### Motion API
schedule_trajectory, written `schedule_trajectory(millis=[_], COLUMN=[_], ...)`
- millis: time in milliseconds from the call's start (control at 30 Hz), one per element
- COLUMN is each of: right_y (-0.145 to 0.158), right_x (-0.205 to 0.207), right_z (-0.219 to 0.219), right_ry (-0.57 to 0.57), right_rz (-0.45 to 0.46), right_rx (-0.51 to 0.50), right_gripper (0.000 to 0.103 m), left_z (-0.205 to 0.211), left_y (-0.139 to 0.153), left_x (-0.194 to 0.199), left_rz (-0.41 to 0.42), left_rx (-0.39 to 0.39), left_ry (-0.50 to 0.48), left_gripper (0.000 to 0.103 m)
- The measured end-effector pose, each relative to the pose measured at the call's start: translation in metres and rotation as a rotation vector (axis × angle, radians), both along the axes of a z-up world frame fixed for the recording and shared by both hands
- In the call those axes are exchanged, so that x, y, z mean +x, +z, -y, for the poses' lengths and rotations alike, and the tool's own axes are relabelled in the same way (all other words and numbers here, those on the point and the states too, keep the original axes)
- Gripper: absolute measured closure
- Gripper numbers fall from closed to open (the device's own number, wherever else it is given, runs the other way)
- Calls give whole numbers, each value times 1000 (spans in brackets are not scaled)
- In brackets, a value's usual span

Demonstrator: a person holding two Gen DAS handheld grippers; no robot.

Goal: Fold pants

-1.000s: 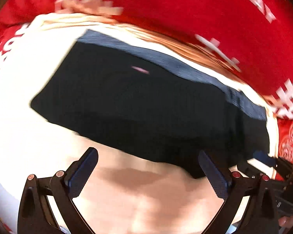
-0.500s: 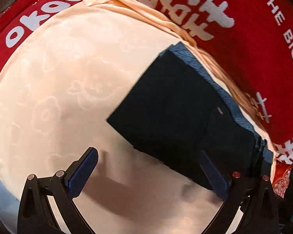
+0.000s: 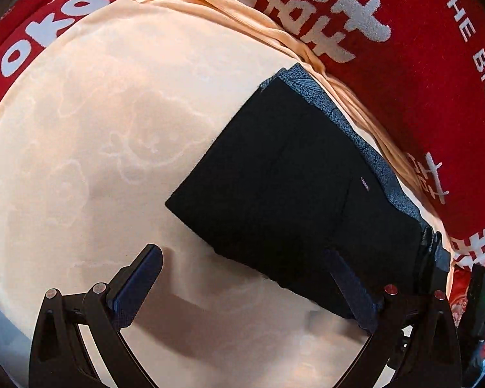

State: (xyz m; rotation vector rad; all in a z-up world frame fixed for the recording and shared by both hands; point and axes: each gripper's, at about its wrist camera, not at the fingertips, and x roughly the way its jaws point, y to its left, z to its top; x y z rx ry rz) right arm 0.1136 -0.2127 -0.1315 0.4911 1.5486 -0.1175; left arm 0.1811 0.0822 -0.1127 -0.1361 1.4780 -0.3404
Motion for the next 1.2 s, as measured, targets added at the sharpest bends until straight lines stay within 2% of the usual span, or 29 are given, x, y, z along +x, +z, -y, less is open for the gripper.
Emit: schedule_trajectory(millis=[100,233,333,467,567,700,933,1033,1067,1133,1200], right_y=[-6,-9,-9,-11,-12,-13,-17,-18,-18,-20,-20], right_x=[1,0,-1,-1,0,0,-5,-6,-6,-7,-6], right_z=[2,2,3,3,1,-4,-3,-6,-7,-11,-11], right_ry=[-5,-3,-3,-11,0,19,26,42,46,51,50], right_rz=[-12,-12,-6,-5,0,4,20,27,29,32,31], right_rx=[-14,-5,3,12,5,-5,1,-3,-4,-6,-4], right_gripper=[35,35,35,35,35,35,34,33,33,33,33], left_z=[2,-7,-17,-22,-19,-11,16,31,38,48,51], left_y=[-1,-3,-7,-20,-20,-24,-24,-6,-5,-16,-24], left_x=[0,-3,-4,-8,-6,2,8,9,10,13,14], left_rz=[-10,-40,-73,-164,-134,-150,-141,-74,-55,-71,-70], left_rx=[-23,-110,-195,-340,-368,-470,-451,-456,-425,-342,-270], left_ry=[1,33,66,86,98,144,132,101,80,64,75], left_gripper=[0,0,0,0,0,0,0,0,0,1,14])
